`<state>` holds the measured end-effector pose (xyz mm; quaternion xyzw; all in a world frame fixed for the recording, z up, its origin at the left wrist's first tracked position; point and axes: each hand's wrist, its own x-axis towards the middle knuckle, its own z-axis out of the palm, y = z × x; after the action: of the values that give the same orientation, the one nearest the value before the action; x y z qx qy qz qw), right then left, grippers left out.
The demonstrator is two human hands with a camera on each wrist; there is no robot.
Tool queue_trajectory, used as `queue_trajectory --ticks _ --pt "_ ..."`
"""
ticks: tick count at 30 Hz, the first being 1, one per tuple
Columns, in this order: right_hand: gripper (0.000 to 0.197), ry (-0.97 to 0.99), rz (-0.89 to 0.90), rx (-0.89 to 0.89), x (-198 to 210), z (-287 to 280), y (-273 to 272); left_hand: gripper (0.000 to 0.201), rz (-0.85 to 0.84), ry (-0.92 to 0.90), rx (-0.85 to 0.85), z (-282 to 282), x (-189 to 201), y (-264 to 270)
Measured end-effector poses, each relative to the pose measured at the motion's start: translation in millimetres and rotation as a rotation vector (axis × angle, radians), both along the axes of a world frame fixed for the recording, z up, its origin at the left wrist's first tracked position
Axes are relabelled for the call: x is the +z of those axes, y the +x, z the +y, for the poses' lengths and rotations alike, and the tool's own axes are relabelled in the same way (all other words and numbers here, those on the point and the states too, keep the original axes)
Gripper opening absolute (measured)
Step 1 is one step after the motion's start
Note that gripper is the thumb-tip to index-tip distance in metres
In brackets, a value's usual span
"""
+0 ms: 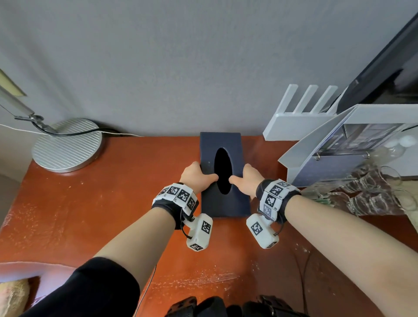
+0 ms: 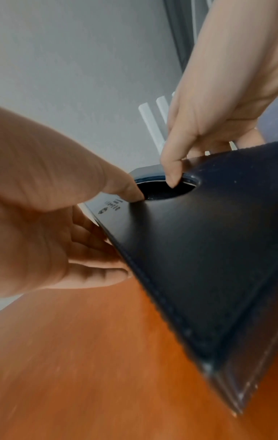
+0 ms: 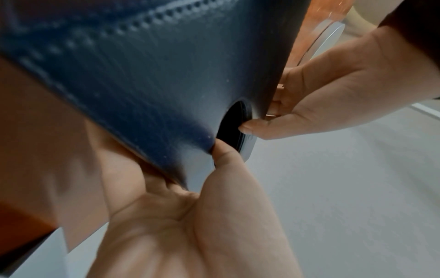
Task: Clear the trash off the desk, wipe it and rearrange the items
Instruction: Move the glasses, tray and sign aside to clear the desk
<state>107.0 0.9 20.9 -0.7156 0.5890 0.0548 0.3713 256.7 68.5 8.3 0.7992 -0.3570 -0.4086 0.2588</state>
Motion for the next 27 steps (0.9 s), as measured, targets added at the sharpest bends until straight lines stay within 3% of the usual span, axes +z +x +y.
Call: queue_trajectory --ticks 12,21,27 --pt "0.049 -0.016 0.120 -0.065 10.0 -33.4 -75.8 0.043 -0.056 0.041 -0.144 -48.4 2.3 -83.1" --pt "0.052 -0.010 0.144 -0.127 -1.6 -53.2 -87.0 0.034 -0.079 0.069 -0.146 -70.6 -2.4 -110.6" --pt "0.050 -0.007 0.175 -0.147 -9.9 -59.1 -88.3 0.043 -0.086 0.074 -0.147 -75.6 -8.9 -114.7"
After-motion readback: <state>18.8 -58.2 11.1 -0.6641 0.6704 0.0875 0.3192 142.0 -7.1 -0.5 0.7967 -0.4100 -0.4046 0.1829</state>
